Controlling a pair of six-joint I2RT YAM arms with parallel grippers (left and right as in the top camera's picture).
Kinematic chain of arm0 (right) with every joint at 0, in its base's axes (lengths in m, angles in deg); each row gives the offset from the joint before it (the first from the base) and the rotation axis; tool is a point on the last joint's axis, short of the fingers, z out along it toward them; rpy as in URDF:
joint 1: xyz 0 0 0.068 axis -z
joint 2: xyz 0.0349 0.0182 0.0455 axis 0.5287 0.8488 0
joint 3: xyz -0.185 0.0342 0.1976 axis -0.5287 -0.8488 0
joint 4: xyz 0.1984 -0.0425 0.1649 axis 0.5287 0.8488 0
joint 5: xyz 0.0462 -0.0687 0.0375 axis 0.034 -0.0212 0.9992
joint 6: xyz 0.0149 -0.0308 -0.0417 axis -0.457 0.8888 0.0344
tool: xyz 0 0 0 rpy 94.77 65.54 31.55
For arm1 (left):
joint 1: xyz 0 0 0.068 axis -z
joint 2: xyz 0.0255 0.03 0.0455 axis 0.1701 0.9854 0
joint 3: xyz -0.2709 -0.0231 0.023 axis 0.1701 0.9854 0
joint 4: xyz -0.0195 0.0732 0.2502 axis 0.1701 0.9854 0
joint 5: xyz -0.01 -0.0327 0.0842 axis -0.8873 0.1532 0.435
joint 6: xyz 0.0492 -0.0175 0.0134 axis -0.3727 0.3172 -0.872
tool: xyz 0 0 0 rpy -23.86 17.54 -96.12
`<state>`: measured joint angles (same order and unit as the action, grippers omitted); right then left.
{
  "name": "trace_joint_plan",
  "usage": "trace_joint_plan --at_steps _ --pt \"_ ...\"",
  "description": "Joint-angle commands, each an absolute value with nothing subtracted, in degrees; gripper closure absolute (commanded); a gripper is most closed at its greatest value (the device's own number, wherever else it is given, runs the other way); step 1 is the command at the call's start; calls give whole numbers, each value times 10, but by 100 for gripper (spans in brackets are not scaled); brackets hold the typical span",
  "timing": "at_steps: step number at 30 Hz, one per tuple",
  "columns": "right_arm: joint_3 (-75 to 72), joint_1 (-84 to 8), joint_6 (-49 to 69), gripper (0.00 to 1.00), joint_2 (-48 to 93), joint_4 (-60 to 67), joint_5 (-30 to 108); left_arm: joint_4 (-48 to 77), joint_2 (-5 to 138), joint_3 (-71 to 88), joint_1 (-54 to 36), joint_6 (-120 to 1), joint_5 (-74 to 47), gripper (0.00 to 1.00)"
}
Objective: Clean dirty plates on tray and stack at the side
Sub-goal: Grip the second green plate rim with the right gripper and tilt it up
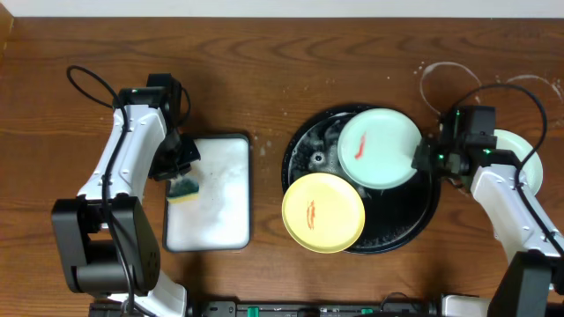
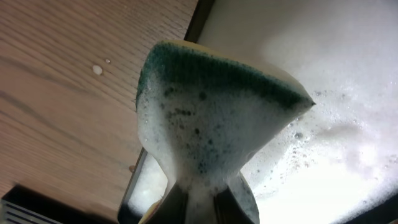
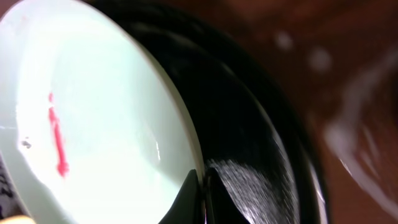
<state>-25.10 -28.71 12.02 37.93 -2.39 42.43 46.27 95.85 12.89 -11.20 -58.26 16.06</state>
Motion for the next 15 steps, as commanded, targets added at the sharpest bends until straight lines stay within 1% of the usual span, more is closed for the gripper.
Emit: trace_joint_plan --at_steps 1,7,8,9,10,13,15 --pt "-242 -306 132 99 415 -56 442 464 957 128 -113 -602 159 92" --pt "-242 -314 119 99 500 -79 442 464 957 128 -113 -602 159 92" --pt "-242 -314 119 97 511 -85 442 464 957 128 -113 -602 159 92" --pt "-242 -314 121 85 517 -89 444 464 957 128 -113 -602 159 92" --pt "-241 -314 136 76 520 -90 449 464 957 128 -113 -602 159 92" --pt "-220 -314 162 71 512 -53 459 464 957 128 -113 -602 159 92" --pt "-193 -314 177 70 506 -9 459 464 957 128 -113 -602 159 92"
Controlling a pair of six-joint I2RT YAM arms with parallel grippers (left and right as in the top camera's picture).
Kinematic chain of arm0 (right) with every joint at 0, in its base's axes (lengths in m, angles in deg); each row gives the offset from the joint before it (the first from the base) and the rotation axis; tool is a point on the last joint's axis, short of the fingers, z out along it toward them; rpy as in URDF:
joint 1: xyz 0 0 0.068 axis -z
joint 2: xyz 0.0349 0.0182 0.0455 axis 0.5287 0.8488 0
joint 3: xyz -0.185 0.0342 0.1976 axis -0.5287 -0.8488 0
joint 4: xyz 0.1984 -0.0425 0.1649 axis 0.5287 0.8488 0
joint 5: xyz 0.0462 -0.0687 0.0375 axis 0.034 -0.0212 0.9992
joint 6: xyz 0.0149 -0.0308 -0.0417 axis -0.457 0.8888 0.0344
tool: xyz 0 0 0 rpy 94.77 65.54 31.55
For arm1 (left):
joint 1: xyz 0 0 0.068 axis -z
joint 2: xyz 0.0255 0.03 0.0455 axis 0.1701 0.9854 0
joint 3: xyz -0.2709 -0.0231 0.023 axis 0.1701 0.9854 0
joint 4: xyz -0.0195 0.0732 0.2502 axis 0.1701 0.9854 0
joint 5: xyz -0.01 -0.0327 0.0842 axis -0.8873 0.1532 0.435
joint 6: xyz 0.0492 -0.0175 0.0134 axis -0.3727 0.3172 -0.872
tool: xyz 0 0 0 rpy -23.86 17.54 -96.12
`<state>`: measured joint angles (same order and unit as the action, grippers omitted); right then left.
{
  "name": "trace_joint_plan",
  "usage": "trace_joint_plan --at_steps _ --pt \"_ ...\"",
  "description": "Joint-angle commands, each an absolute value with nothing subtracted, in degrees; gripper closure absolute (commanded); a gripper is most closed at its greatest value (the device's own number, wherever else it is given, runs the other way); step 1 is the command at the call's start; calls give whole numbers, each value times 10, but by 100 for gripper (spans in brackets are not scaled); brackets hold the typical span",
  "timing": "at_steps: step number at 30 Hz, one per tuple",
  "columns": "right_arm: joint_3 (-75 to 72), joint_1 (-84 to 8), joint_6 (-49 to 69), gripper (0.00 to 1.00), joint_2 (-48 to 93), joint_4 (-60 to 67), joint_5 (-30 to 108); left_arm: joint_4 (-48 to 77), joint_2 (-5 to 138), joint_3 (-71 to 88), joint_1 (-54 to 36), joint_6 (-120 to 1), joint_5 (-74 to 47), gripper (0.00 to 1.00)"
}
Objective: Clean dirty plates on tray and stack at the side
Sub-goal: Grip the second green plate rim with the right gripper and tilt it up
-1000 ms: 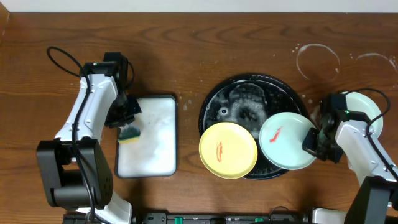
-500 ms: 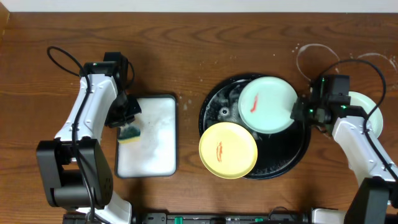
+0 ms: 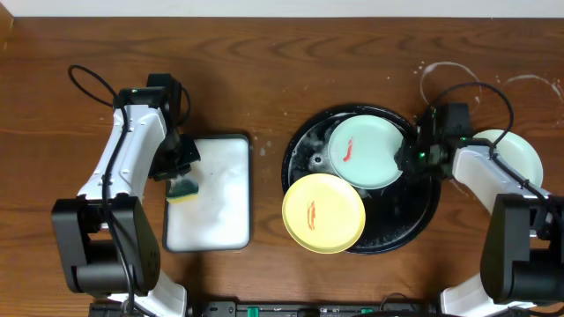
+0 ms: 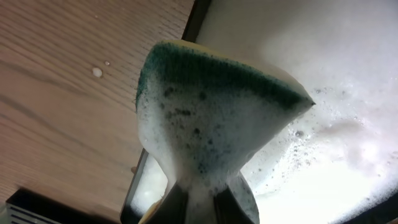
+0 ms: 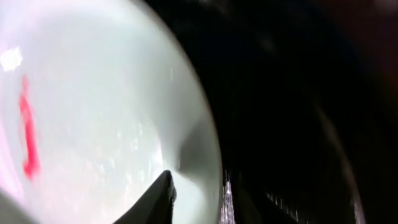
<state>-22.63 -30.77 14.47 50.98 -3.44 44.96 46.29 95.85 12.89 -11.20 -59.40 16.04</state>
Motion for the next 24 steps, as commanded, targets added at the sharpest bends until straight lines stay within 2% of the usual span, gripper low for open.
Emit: trace_joint_plan --at_steps 1,5,8,17,18,21,24 --pt "-180 -314 182 70 505 10 459 464 957 128 -113 -602 159 92" --pt "-156 -314 184 71 505 50 453 462 957 128 -113 -602 159 92" --pt "-160 -314 183 79 513 48 421 462 957 128 -113 -602 159 92" --pt "-167 -314 173 83 583 28 410 458 957 128 -113 -602 159 92" --pt "-167 -314 170 84 588 27 410 458 957 128 -113 -602 159 92" --pt "-167 -314 168 99 592 22 409 458 957 128 -113 -602 159 92" --pt "-167 -314 169 99 586 21 407 458 957 128 -113 -613 135 92"
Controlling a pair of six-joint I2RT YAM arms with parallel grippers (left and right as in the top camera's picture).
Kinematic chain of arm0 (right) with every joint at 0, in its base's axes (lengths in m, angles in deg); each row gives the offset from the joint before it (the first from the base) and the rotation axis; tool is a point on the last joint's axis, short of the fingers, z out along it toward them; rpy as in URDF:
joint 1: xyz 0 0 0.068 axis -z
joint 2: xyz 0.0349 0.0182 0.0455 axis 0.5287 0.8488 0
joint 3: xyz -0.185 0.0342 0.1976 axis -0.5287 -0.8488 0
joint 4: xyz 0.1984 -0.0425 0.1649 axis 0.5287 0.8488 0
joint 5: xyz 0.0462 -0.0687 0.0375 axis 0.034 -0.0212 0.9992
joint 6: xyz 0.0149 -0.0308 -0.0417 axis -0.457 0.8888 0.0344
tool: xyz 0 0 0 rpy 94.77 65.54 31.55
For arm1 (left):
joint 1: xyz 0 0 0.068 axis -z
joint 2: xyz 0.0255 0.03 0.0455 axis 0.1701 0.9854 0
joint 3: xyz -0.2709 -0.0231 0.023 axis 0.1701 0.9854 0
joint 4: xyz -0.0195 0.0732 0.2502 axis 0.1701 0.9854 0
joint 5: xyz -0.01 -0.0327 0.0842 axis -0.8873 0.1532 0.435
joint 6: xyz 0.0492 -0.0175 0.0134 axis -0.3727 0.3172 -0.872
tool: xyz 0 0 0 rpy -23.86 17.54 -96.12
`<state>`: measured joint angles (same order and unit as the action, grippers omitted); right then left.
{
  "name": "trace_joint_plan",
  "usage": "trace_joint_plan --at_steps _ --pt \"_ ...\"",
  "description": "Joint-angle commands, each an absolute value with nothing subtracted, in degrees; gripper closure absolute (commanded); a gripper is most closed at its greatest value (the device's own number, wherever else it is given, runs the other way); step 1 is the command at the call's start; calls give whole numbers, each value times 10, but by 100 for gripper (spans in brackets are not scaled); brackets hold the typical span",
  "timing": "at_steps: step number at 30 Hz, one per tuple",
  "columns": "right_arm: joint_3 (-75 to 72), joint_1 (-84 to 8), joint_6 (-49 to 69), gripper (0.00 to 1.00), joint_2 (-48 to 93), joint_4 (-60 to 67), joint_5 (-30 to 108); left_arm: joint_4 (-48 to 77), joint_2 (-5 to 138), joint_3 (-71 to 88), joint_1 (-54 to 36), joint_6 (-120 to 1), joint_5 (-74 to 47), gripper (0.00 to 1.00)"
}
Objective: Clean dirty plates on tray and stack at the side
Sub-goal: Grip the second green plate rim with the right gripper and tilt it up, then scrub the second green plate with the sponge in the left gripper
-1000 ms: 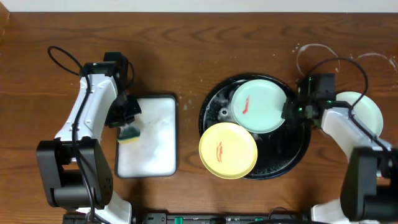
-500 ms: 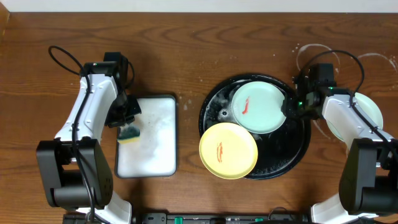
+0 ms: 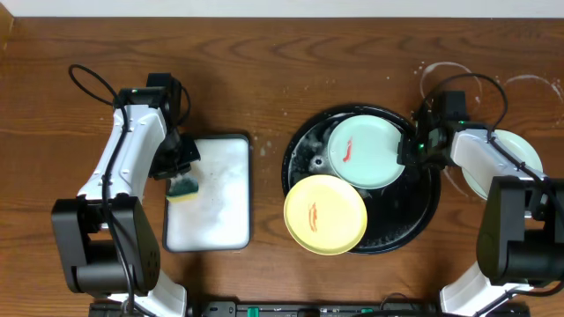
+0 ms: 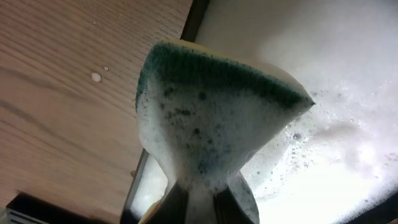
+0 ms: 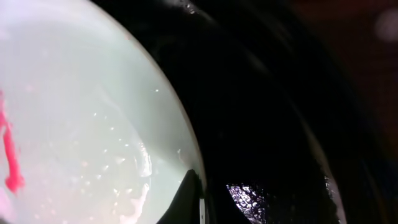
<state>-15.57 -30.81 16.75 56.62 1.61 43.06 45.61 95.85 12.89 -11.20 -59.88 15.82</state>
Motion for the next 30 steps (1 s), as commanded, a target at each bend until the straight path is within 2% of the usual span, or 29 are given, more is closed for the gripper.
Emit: trace_joint_plan --at_steps 1,6,14,22,27,30 --pt "-167 -314 169 99 584 21 407 458 957 128 -113 -621 113 92" --pt "-167 -314 162 99 581 22 407 431 957 144 -109 -640 97 92" --pt "-167 -314 162 99 581 21 408 268 957 261 -103 -640 60 92" --pt "-167 -314 162 99 581 22 408 151 958 336 -90 -640 83 92" --pt "-167 -314 162 99 581 22 408 160 956 343 -87 -640 91 93" --pt "-167 -314 162 99 581 23 408 206 953 320 -87 -640 91 92"
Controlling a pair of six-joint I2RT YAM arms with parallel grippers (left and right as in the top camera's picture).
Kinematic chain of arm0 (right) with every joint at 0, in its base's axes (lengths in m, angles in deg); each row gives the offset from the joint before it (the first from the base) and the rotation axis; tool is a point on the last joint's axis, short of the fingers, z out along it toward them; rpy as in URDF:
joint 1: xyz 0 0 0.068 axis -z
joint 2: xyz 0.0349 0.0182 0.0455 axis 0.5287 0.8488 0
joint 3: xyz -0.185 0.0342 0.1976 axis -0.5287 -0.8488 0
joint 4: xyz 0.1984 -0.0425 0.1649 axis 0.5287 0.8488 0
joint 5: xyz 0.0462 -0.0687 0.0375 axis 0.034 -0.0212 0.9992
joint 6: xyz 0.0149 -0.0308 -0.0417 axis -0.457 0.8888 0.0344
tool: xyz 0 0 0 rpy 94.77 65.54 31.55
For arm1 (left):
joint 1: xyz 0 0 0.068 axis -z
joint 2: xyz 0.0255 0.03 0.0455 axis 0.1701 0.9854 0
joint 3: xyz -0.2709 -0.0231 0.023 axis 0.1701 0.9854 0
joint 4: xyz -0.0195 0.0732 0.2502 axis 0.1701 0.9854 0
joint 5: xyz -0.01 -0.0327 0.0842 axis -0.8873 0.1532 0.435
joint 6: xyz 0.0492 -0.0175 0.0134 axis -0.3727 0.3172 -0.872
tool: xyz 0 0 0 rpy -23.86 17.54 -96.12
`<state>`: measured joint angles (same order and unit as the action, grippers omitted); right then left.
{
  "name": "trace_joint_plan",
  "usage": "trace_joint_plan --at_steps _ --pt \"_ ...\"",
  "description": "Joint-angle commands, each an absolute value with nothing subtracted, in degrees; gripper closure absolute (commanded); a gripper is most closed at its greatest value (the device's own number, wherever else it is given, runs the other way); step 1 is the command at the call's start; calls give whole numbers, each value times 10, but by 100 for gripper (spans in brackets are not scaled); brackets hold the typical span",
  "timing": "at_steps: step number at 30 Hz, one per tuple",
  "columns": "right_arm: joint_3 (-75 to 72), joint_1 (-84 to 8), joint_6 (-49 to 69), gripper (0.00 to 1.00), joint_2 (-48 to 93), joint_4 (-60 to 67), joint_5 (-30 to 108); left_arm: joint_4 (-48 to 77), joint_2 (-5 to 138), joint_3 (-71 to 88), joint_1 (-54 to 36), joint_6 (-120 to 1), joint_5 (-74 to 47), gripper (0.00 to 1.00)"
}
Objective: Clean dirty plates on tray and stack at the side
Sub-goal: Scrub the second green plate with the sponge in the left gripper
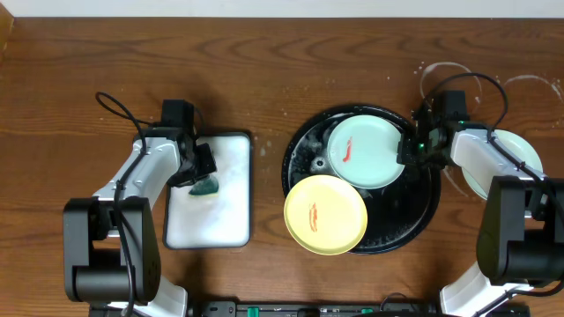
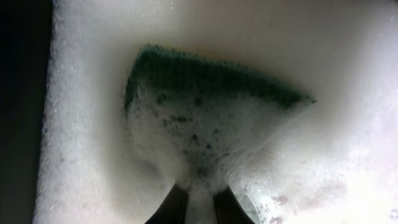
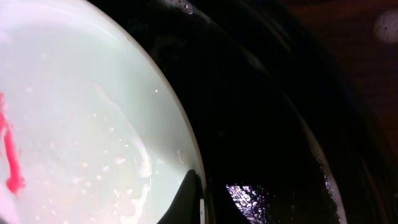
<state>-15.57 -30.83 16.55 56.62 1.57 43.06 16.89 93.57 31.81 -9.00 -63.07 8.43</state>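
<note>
A round black tray (image 1: 414, 220) holds a pale green plate (image 1: 363, 150) with a red smear and a yellow plate (image 1: 324, 214) with a red smear. My right gripper (image 1: 408, 155) is shut on the right rim of the green plate (image 3: 93, 124). My left gripper (image 1: 201, 176) is shut on a foamy green sponge (image 1: 206, 187), pressed into the suds of the white soap tray (image 1: 231, 220). In the left wrist view the sponge (image 2: 205, 106) sits in foam, pinched between the fingers (image 2: 177, 202).
A pale plate (image 1: 520, 151) lies on the table at the far right, beside the black tray. Water rings mark the wood at the back right. Cables loop behind both arms.
My left gripper has moved with the sponge from the soap tray's left edge to its upper middle, down into the foam. The right gripper and plates have not moved.
The left gripper held the foamy sponge over the soap tray's left edge through all earlier moments. The right gripper held the green plate's rim, and the plate shifted a little left on the black tray. Now the sponge is dipped in the suds.
</note>
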Motion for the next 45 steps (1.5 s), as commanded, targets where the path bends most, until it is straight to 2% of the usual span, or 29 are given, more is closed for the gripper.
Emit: trace_joint_plan --at_steps 1,9,28,34,37,41,45 --pt "-167 -314 162 99 581 24 408 224 951 307 -87 -640 91 93" --pt "-167 -314 162 99 581 24 408 365 939 162 -86 -640 88 92" --pt "-167 -314 162 99 581 24 408 384 935 143 22 -610 52 92" --pt "-167 -314 162 99 581 22 408 260 935 143 75 -595 -98 93" --pt "-167 -314 162 99 581 17 415 151 937 143 121 -506 -105 93" --pt "-167 -314 162 99 581 13 419 14 955 143 191 -463 -102 93" --pt "-167 -314 162 99 581 13 419 -56 1000 136 234 -405 -100 93"
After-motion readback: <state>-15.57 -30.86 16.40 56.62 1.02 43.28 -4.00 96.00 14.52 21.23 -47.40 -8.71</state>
